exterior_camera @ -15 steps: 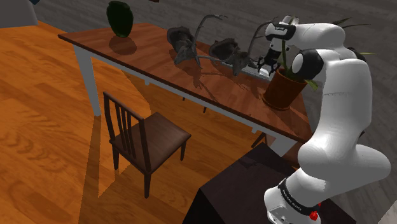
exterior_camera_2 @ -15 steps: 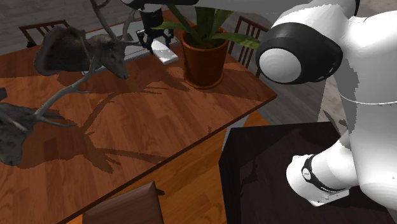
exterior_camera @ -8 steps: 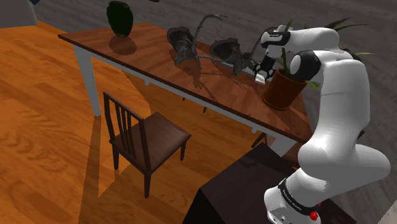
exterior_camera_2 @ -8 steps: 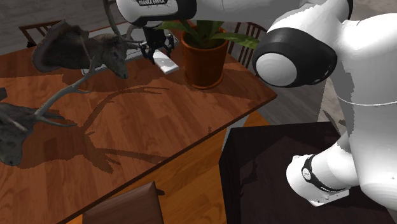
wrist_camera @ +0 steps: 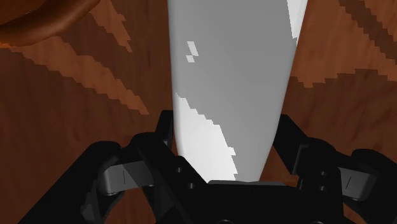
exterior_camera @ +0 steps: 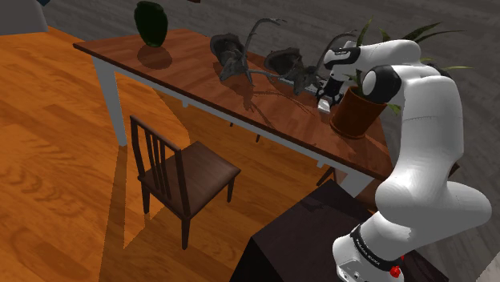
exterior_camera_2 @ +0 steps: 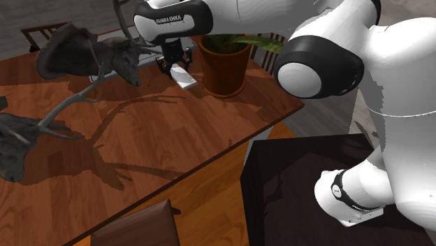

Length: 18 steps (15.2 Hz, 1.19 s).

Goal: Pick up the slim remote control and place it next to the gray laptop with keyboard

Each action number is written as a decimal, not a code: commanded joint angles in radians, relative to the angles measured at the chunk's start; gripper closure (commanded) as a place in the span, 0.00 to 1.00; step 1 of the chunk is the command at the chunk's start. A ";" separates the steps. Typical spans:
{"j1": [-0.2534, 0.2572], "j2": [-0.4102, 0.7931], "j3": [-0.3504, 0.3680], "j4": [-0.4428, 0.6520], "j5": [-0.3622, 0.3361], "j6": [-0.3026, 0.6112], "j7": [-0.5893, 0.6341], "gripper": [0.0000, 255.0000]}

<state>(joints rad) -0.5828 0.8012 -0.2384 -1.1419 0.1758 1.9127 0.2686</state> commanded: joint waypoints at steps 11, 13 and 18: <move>0.000 0.003 0.000 -0.011 0.001 0.014 -0.001 0.00; 0.000 0.003 0.000 -0.011 0.001 0.014 -0.001 0.00; -0.005 -0.023 -0.004 0.074 -0.006 -0.095 0.006 0.00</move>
<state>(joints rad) -0.5860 0.7821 -0.2416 -1.0865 0.1709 1.8412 0.2736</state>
